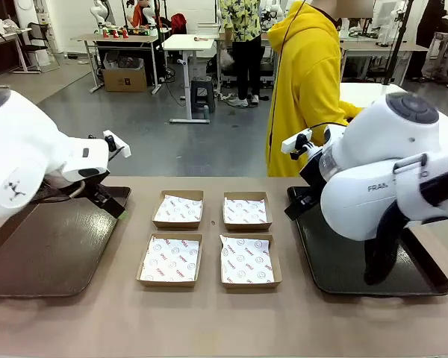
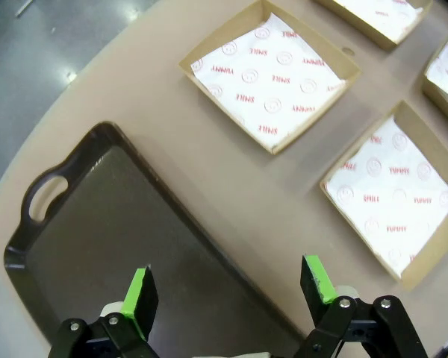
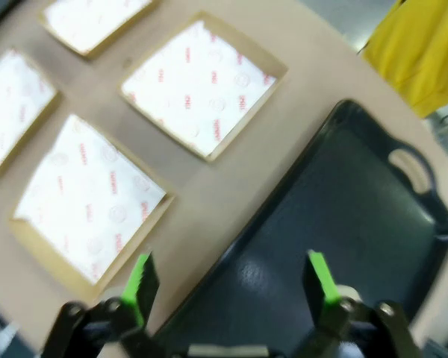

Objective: Individually package the donuts and arrange them on the tray.
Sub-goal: Pick up one Paper togo box.

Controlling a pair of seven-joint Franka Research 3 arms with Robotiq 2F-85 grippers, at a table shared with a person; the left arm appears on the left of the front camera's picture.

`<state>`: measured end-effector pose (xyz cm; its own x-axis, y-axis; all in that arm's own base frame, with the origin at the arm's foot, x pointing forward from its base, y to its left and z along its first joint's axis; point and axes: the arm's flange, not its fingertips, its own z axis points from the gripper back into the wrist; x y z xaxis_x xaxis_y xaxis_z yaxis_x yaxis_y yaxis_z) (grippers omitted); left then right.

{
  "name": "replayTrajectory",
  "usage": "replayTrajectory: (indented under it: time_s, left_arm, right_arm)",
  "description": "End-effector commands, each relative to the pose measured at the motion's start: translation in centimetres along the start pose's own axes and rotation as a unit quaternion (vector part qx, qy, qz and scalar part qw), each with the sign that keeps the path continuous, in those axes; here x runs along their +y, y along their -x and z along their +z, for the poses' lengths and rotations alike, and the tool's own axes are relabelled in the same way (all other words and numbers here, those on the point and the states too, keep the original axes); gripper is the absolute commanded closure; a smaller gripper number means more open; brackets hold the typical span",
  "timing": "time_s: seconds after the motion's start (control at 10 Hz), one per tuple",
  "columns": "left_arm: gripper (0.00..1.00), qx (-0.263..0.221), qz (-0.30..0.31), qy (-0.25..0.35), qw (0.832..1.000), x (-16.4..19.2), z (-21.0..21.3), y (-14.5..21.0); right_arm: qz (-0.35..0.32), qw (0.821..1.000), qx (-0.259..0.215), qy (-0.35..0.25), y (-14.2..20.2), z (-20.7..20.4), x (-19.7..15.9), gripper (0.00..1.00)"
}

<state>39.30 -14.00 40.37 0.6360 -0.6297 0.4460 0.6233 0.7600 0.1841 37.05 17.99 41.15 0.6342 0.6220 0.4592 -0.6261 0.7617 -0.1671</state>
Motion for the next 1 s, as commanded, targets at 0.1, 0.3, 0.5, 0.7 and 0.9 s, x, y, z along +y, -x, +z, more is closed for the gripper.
replayTrajectory:
  time_s: [0.1, 0.3, 0.5, 0.7, 0.9]
  left_arm:
    - [0.0, 0.037, -0.014, 0.023, 0.999, -2.7, 5.9, 11.3]
    - [0.0, 0.042, -0.016, 0.024, 0.999, -3.5, 7.6, 13.6]
    - [0.0, 0.034, -0.021, 0.015, 0.999, -4.7, 7.9, 15.0]
    - [0.0, 0.052, -0.007, 0.029, 0.998, 1.1, 8.5, 2.3]
    - [0.0, 0.052, -0.007, 0.029, 0.998, 1.1, 8.5, 2.3]
  right_arm:
    - [0.005, 0.998, 0.066, 0.011, 10.7, 8.0, 5.0, 0.0]
    - [0.009, 0.996, 0.093, 0.018, 13.4, 9.3, 6.3, 0.0]
    - [0.009, 0.995, 0.093, 0.025, 14.6, 8.2, 5.5, 0.0]
    - [0.009, 0.995, 0.096, 0.003, 3.0, 11.6, 3.4, 0.0]
    - [0.009, 0.995, 0.096, 0.003, 3.0, 11.6, 3.4, 0.0]
